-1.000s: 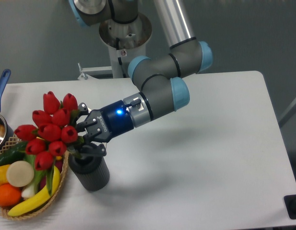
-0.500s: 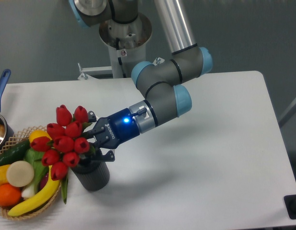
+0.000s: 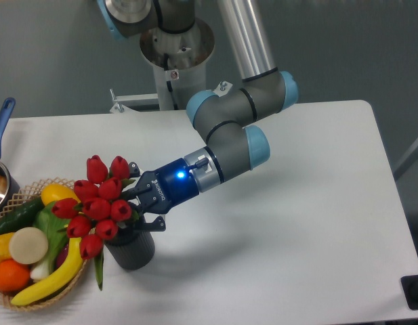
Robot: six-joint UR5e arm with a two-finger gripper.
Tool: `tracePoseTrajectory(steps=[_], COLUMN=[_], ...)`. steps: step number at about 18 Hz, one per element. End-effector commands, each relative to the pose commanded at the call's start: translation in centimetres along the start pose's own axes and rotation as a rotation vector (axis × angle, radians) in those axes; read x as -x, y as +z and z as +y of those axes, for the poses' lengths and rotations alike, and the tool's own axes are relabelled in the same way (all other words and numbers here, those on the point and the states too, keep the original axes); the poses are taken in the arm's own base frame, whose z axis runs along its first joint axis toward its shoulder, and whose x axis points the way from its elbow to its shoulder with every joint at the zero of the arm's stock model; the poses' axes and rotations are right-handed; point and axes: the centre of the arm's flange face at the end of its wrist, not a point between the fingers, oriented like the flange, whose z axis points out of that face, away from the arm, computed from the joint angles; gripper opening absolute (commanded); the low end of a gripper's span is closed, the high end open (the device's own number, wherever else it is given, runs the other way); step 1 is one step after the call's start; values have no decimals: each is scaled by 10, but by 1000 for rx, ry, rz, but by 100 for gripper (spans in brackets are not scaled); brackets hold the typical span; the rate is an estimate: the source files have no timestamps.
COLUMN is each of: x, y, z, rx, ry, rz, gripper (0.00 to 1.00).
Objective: Insert the flowers into the vase
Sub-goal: 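Push the tulip bunch further down into the vase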
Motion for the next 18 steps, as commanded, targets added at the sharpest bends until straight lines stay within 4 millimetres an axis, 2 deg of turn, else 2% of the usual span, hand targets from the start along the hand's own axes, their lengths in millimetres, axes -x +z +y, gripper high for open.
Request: tracePoseTrajectory(steps=[3, 4, 6, 9, 10, 14, 17, 18], x=[2, 3, 3, 4, 4, 4, 6, 5], y=[0, 0, -1, -1, -1, -2, -8, -12], z=[6, 6, 5, 8, 9, 7, 6, -1], rx=[2, 2, 4, 36, 51, 61, 89, 110], ry=[15, 18, 21, 31, 46, 55, 62, 76], rz=[0, 0, -3, -13, -17, -22, -41, -55], gripper=[52, 61, 65, 85, 89, 100, 100, 100])
